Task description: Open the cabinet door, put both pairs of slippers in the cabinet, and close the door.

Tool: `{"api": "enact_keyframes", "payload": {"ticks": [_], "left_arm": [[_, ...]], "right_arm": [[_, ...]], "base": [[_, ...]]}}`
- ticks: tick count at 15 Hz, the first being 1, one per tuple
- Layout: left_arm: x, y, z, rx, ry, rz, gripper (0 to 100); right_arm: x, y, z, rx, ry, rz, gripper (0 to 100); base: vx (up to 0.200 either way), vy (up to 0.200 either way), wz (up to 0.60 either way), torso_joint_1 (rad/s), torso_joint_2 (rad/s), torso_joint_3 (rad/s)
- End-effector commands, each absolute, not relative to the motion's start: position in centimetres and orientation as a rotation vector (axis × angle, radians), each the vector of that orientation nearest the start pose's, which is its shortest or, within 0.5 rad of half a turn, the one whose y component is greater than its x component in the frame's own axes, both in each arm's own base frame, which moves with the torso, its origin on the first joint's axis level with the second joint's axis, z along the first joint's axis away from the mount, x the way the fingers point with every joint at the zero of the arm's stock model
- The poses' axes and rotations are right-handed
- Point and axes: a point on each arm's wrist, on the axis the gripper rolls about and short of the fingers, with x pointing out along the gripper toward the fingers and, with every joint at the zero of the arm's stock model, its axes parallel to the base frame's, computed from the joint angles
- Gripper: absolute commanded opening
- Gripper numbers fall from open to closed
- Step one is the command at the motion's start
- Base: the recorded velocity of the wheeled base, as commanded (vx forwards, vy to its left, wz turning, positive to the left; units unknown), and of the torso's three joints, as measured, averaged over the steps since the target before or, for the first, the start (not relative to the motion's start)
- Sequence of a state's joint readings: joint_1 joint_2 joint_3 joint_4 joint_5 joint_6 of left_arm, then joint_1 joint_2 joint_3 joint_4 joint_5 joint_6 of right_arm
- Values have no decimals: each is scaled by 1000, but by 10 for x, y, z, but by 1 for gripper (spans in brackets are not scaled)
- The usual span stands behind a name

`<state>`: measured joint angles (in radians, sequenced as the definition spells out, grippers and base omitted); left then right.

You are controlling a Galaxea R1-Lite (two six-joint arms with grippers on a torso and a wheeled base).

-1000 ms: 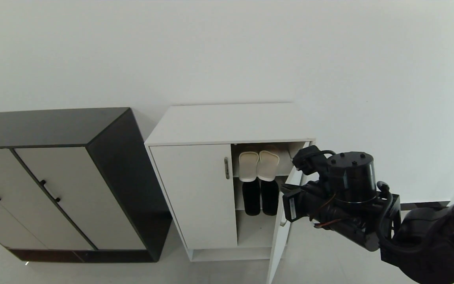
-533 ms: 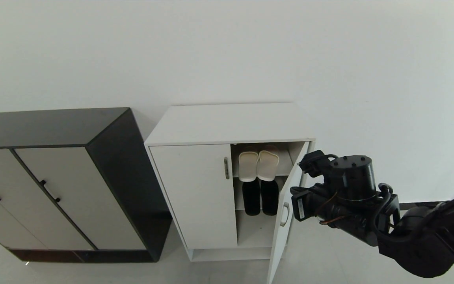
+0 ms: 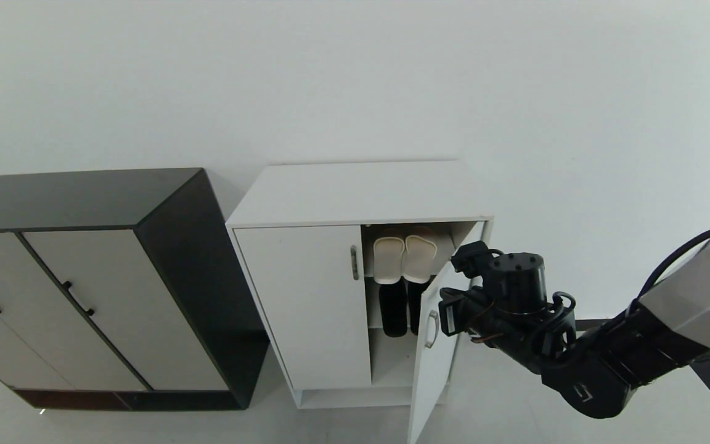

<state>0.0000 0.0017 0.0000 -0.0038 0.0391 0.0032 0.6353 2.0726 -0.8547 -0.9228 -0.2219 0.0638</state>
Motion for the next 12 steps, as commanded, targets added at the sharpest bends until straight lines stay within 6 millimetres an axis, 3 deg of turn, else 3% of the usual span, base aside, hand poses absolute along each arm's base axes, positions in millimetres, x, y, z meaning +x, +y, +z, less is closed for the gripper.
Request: {"api": "enact_keyframes", "payload": {"ticks": [1,4,6,9,12], "left_arm": [[-23,1,76,3,-3,40,0],[-23,1,76,3,-3,40,0],[-23,1,76,5,-3,38,0],[-23,1,76,9,-1,38,0],[-23,1,76,9,-1,31,0]], "right_arm": [[308,221,85,-28,268,417,0],[290,208,90,17,245,617,0],[289,190,86,46,231,743,0],[295,159,73,75,253,869,0],[303,157,60,61,276,852,0]], "base": [[0,0,0,0,0,0],[0,0,0,0,0,0],[0,0,0,0,0,0],[200,0,0,2,2,2],[200,0,0,4,2,2]]}}
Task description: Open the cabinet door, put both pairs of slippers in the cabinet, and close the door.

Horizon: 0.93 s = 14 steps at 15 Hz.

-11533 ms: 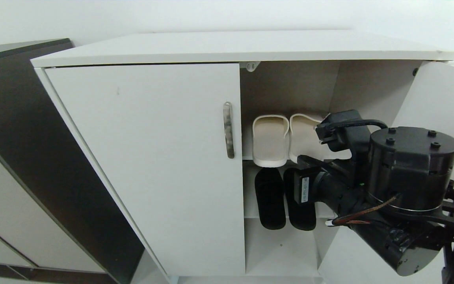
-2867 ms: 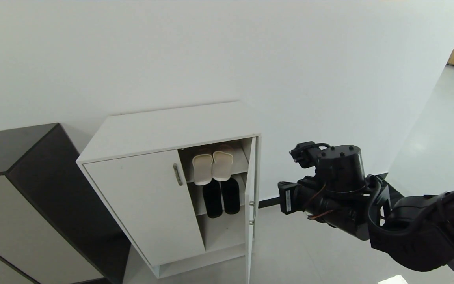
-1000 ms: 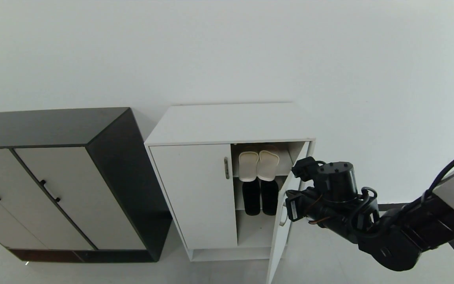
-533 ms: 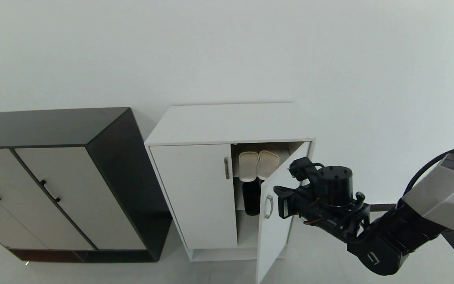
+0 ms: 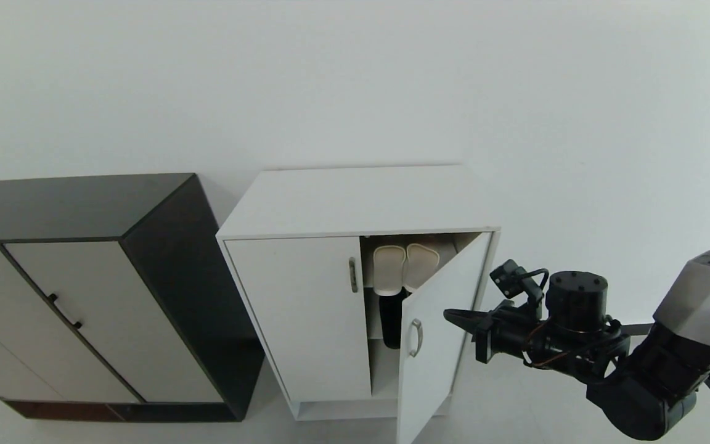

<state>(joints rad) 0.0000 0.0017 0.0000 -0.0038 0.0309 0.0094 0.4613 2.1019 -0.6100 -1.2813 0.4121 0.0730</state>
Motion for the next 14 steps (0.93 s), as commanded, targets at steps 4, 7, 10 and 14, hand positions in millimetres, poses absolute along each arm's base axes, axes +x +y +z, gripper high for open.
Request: {"api": "enact_keyframes", "payload": {"ticks": [4,7,10,14], "left_arm": [[-23,1,76,5,-3,31,0],[-23,1,76,5,-1,31,0],[-23,1,76,5,-1,31,0],[-23,1,76,5,-1,31,0]], "right_arm": [[304,158,57,48,278,853,0],[308,160,59,49,262,853,0],[319,164,56,52,246,802,0],[331,169,58,70,220,775,0]], "base": [[0,0,0,0,0,0],[0,0,0,0,0,0],[0,0,0,0,0,0],[0,0,0,0,0,0]]}}
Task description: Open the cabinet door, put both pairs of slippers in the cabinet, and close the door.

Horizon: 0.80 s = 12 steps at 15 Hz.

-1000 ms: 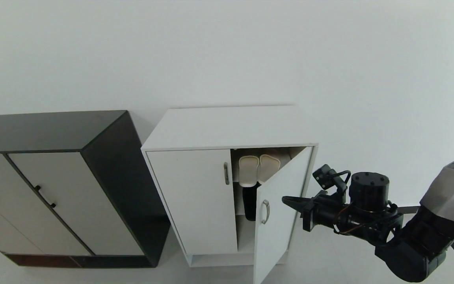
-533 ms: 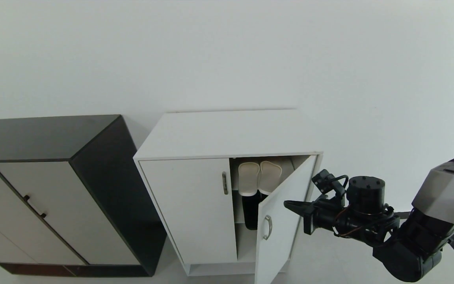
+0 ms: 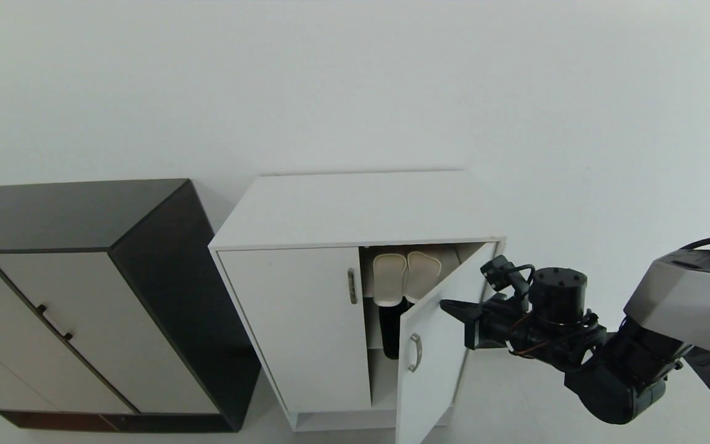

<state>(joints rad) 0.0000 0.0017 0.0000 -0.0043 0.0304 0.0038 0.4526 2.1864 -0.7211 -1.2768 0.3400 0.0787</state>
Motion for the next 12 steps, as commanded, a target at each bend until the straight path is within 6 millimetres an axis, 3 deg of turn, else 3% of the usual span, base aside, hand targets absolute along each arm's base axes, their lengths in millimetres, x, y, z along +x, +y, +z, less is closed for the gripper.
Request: {"api": "enact_keyframes", "payload": {"ticks": [1,12], "left_arm": [[-23,1,76,5,-1,31,0],[-23,1,76,3,-3,31,0]], "right_arm": [[338,172,56,74,213,742,0],[388,185,51,98,171,670,0]], "base": [[0,0,0,0,0,0],[0,0,0,0,0,0]]}}
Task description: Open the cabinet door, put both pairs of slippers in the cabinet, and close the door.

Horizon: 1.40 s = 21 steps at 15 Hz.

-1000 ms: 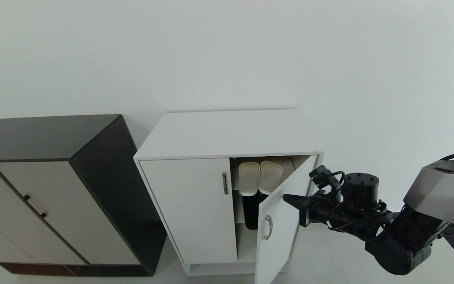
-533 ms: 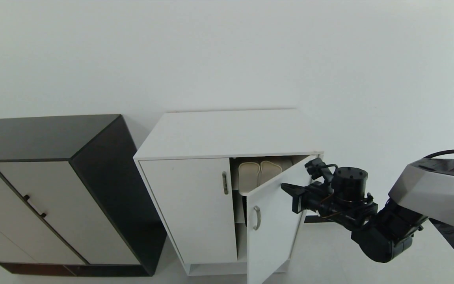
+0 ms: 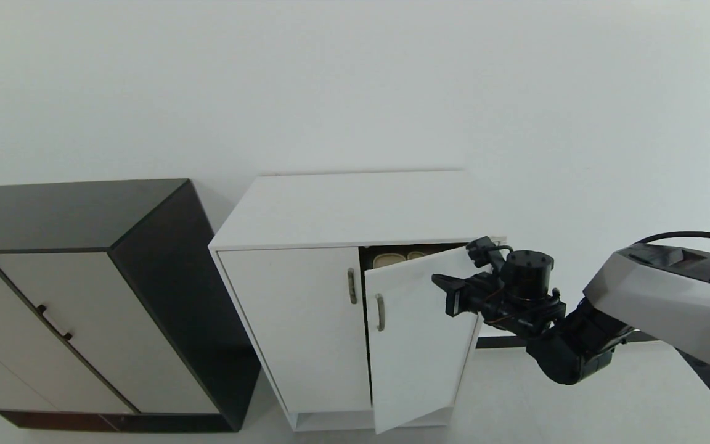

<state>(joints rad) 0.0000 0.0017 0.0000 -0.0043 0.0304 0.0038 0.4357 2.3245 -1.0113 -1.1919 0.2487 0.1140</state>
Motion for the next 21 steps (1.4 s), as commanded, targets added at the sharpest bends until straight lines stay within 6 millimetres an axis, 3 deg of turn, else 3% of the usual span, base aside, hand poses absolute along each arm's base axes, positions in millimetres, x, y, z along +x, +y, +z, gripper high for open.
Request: {"api": "enact_keyframes", "payload": {"ticks": [1,10,21], "left_arm": [[-23,1,76,3,-1,31,0],[-23,1,76,1,-3,31,0],[-23,1,76,3,-1,31,0]], "right_arm": [[391,183,50,100,173,664,0],[415,172,37,148,208,613,0],[426,167,28,152,206,589,0]], "base": [[0,0,0,0,0,0],[0,0,0,0,0,0],[0,0,0,0,0,0]]}}
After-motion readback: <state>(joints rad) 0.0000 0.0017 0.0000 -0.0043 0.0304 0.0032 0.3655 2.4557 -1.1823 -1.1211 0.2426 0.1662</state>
